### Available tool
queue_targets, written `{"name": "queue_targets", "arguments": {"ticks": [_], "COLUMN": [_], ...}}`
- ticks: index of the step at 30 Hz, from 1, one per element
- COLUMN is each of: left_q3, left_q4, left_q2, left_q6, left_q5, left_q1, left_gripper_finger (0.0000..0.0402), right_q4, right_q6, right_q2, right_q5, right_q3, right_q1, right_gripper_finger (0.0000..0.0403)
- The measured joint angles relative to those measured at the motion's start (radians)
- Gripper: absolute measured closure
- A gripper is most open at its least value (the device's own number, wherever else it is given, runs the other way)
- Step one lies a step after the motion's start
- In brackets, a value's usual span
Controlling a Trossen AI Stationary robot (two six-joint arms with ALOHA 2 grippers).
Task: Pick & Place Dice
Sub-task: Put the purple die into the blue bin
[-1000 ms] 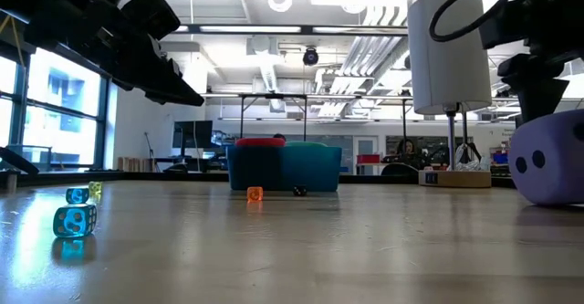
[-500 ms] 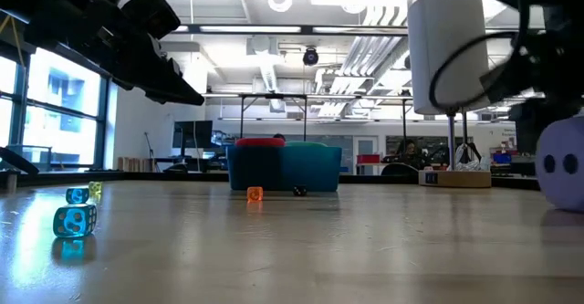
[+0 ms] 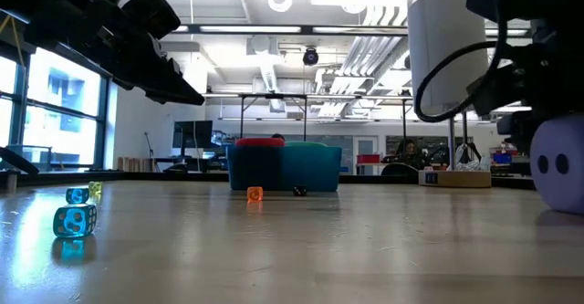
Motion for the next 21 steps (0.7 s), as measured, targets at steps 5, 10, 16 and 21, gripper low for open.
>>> {"name": "queue_targets", "arguments": {"ticks": [5,10,16,21], "left_q3": [0.000,0.000,0.000,0.000], "left_q4": [0.000,-0.001,-0.001,-0.001], "left_q2": [0.000,0.000,0.000,0.000], "left_q6": [0.000,0.000,0.000,0.001], "left_q5": [0.000,0.000,0.000,0.000], "left_q1": [0.000,0.000,0.000,0.000], "left_gripper_finger": [0.0260,0.0260,0.0260,0.0260], "right_q4": [0.036,0.108,0.196,0.273], "right_q6": [-0.019,-0.060,-0.132,-0.177], "right_q2": [0.000,0.000,-0.002,-0.002], "right_q5": [0.025,0.077,0.118,0.178], "right_q3": [0.000,0.000,0.000,0.001], "right_q1": [-0.006,-0.006,-0.010,-0.033], "right_gripper_finger": [0.0005,0.0005,0.0005,0.0005]}}
